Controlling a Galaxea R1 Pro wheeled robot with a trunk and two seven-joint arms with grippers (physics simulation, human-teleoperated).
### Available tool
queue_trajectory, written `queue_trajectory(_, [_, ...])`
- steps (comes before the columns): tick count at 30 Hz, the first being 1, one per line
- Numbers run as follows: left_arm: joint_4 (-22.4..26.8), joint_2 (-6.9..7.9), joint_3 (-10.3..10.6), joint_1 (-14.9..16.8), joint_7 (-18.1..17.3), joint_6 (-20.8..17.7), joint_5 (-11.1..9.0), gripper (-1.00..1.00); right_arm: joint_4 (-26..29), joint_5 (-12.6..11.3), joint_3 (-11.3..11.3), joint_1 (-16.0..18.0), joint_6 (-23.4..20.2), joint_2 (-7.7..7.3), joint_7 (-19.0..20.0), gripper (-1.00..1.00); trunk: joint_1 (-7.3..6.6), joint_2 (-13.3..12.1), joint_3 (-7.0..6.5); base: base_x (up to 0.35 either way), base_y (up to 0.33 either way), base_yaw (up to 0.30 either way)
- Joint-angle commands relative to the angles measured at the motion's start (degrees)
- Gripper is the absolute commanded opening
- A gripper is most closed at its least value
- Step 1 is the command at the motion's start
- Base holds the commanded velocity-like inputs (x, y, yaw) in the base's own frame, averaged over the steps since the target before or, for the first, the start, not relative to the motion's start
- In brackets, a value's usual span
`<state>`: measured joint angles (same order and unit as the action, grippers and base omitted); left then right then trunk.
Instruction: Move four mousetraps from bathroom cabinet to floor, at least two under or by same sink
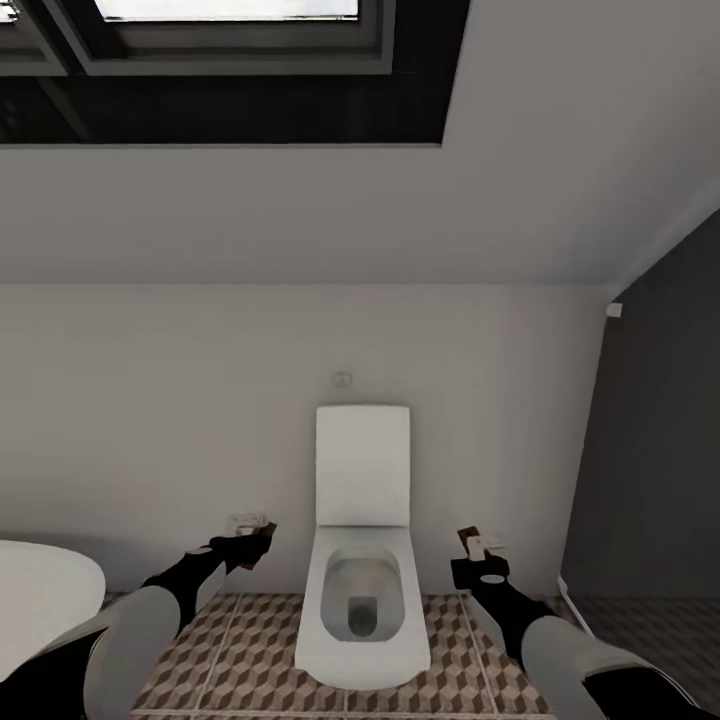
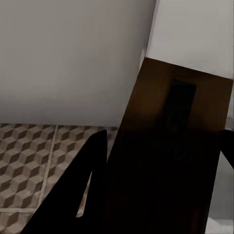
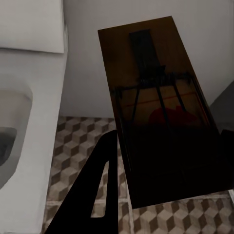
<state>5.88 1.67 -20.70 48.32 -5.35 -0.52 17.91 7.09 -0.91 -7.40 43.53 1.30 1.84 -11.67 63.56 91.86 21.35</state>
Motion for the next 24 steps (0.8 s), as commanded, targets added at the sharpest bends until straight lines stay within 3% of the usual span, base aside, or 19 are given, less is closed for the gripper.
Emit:
queue_trajectory(1, [-0.17, 0.06, -0.50, 0.03, -0.27, 0.07, 0.54, -1.00, -0.41, -0.19, -0.36, 0.06, 0.54, 0.01, -0.10, -1.00, 0.00, 0.04, 0.07, 0.000, 0.000, 0.000])
queue_trajectory(17, [-2.75, 0.39, -0.48, 0.02, -0.35, 2.43, 0.45, -1.00, -1.63, -0.27, -0.25, 0.06, 1.30, 0.09, 0.17, -1.00, 0.00, 0.04, 0.07, 0.000, 0.000, 0.000])
queue_trajectory(20, [-2.80, 1.26, -0.50, 0.02, -0.36, 3.47, 0.34, -1.00, -1.64, -0.27, -0.24, 0.06, 0.86, 0.09, 0.22, -1.00, 0.00, 0.04, 0.07, 0.000, 0.000, 0.000])
queue_trajectory(24, [-2.80, 1.36, -0.51, 0.02, -0.33, 3.49, 0.28, -1.00, -1.64, -0.24, -0.19, 0.06, 0.51, 0.13, 0.18, -1.00, 0.00, 0.04, 0.07, 0.000, 0.000, 0.000])
